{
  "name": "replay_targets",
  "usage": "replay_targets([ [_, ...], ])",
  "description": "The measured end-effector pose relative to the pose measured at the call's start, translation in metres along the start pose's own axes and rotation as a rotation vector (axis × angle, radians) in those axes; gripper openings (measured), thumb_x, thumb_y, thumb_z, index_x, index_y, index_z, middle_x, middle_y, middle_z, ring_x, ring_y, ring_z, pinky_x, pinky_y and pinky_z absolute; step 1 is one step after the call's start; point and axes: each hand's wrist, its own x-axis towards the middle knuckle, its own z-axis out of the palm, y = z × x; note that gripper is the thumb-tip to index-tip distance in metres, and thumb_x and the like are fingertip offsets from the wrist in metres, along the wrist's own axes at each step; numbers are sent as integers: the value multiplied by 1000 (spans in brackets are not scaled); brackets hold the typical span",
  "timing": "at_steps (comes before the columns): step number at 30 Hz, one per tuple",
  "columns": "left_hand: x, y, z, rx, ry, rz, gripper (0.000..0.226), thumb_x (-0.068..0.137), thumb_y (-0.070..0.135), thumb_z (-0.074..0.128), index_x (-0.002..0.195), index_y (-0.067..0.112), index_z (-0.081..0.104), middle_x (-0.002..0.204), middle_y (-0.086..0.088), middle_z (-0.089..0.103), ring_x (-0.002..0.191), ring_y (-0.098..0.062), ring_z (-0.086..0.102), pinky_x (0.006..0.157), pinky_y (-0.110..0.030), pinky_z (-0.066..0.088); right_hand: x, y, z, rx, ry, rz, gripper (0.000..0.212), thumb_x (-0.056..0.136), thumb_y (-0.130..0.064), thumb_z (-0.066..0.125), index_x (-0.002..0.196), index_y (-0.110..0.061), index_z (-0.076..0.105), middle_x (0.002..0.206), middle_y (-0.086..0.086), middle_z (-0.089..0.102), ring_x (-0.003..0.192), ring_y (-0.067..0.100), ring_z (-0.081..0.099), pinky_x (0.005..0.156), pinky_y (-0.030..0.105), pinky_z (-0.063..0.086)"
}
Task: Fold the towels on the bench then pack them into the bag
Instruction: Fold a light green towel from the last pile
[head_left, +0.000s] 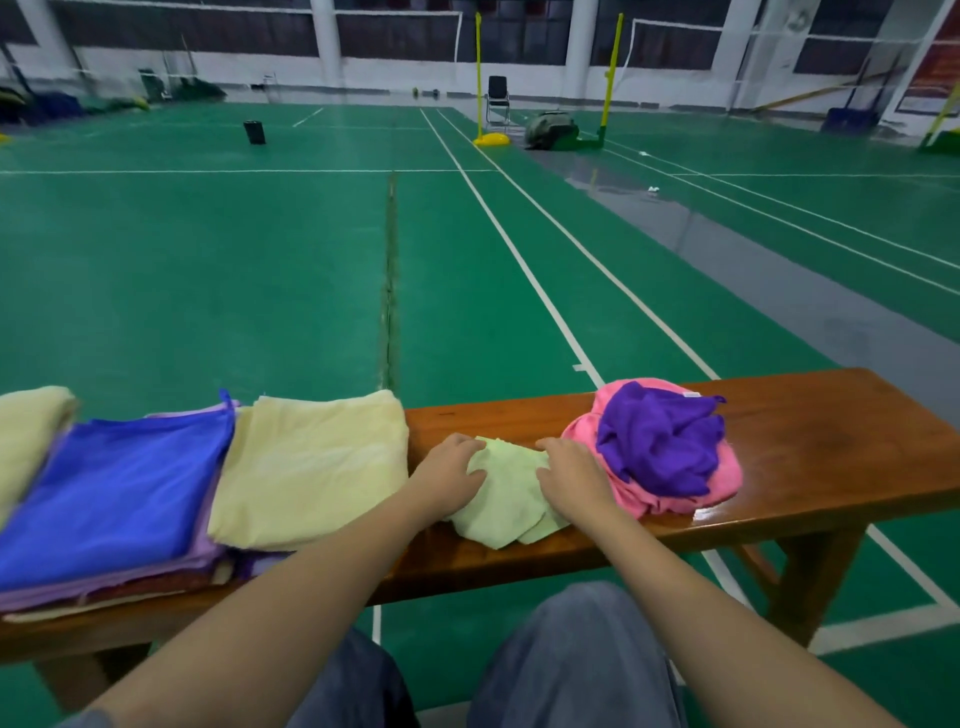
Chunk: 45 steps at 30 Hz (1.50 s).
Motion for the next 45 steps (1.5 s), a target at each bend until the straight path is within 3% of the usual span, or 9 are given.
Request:
replay_targets([
  [7,7,3,19,77,45,-100,54,91,40,56,140,24,39,141,-5,39,127,-22,38,105,-36,36,5,5,-2,83,5,56,12,87,-26,64,96,-19,60,97,-2,62,85,13,53,71,25,39],
  [14,11,10,1,9,195,-4,6,94,23,52,93,21,57,103,0,54,84,-15,55,78,-28,50,12,5,-21,421,8,104,6,89,-13,61,87,-17,56,89,-4,59,88,11,54,67,20,42],
  [20,4,16,-19,-44,151,20,8,91,26,58,95,19,57,102,1,60,90,-13,56,80,-29,52,8,-1,-36,424,46,75,12,88,-3,57,90,-15,55,82,-7,53,77,7,50,59,16,38],
  [25,-14,28,2,-2,4,51,38,79,46,69,108,22,61,111,2,59,96,-11,53,80,-25,49,-2,2,-39,300,126,69,25,84,7,53,86,-18,57,97,0,55,85,12,53,66,19,43],
  [29,-18,36,29,190,-37,18,55,73,61,67,115,27,56,122,0,50,112,-17,44,93,-32,45,-13,4,-36,84,-91,7,26,84,3,51,91,-18,63,95,-1,58,88,14,55,75,26,48],
  [34,-19,36,38,173,54,35,28,82,45,62,106,30,57,119,-1,47,115,-19,39,97,-33,38,-18,13,-30,-45,-204,7,12,88,-20,58,95,-23,48,93,-3,55,89,16,54,77,28,44],
  [36,-18,34,36,131,71,39,19,86,41,60,100,29,62,117,1,49,115,-18,41,98,-33,39,-18,15,-32,-43,-265,-8,24,85,-30,63,98,-23,44,88,-4,52,87,16,52,78,31,42],
  [41,-15,33,24,-130,163,56,7,90,29,59,88,23,61,107,5,58,106,-13,49,92,-28,43,-17,18,-38,300,-325,43,29,80,-2,61,92,-22,44,72,1,47,66,16,45,62,31,39],
  [45,-10,37,-11,-441,214,41,8,91,20,58,83,19,56,84,3,58,83,-13,54,74,-25,45,-13,9,-59,670,-302,61,17,88,1,55,84,-15,59,80,2,56,71,12,50,63,22,42],
])
